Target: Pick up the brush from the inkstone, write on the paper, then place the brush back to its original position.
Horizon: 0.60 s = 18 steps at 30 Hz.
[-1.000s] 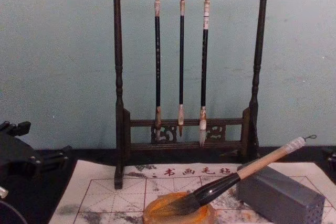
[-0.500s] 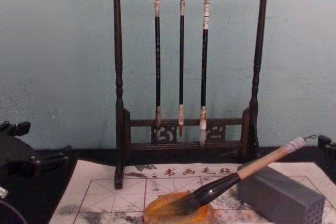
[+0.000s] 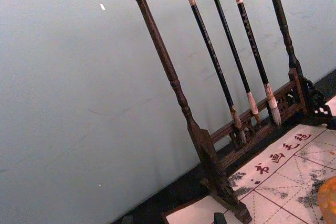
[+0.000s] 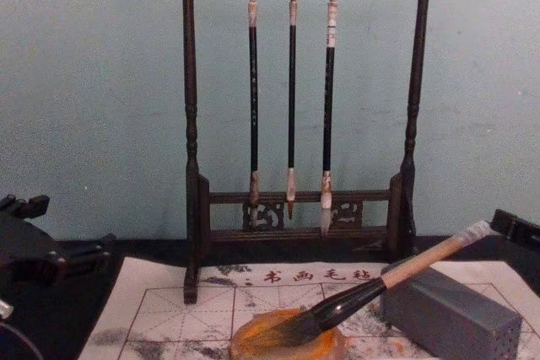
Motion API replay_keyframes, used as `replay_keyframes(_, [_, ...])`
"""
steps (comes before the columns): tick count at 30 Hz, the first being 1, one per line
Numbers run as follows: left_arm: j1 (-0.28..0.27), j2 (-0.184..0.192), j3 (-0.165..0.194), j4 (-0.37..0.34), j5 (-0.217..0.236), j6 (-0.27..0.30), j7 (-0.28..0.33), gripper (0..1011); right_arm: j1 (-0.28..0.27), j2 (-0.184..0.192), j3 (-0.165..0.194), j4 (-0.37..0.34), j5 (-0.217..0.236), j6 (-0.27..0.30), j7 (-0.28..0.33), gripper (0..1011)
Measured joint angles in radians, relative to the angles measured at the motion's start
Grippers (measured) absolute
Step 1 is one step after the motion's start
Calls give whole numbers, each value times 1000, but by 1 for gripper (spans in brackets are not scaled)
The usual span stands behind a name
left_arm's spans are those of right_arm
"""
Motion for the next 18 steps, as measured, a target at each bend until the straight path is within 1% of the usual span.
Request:
replay_keyframes(2, [0, 0, 0, 0, 0, 0, 0, 1001, 2, -12, 9, 5, 31, 21, 16, 1000])
replay_keyframes(3, [0, 0, 0, 0, 0, 0, 0, 1001, 4, -25, 19, 11, 63, 43, 32, 1000])
replay_keyframes(5, [0, 0, 0, 0, 0, 0, 0, 1001, 7, -37, 28, 17, 91, 65, 45, 1000])
replay_keyframes(6, [0, 0, 0, 0, 0, 0, 0, 1001, 11, -48, 36, 24, 120, 86, 57, 1000])
replay_keyframes(8, [0, 0, 0, 0, 0, 0, 0, 1001, 15, -57, 42, 32, 145, 104, 67, 1000])
replay_keyframes(9, [0, 0, 0, 0, 0, 0, 0, 1001, 21, -65, 46, 42, 175, 125, 75, 1000])
replay_keyframes(12, [0, 0, 0, 0, 0, 0, 0, 1001, 32, -74, 50, 56, 217, 153, 86, 1000])
replay_keyframes(13, [0, 0, 0, 0, 0, 0, 0, 1001, 38, -80, 52, 66, 244, 169, 92, 1000])
replay_keyframes(14, [0, 0, 0, 0, 0, 0, 0, 1001, 42, -83, 53, 71, 254, 177, 94, 1000])
replay_keyframes(15, [0, 0, 0, 0, 0, 0, 0, 1001, 49, -90, 56, 82, 282, 195, 97, 1000])
replay_keyframes(17, [0, 0, 0, 0, 0, 0, 0, 1001, 56, -97, 59, 93, 309, 212, 98, 1000])
replay_keyframes(18, [0, 0, 0, 0, 0, 0, 0, 1001, 62, -104, 62, 103, 333, 229, 100, 1000])
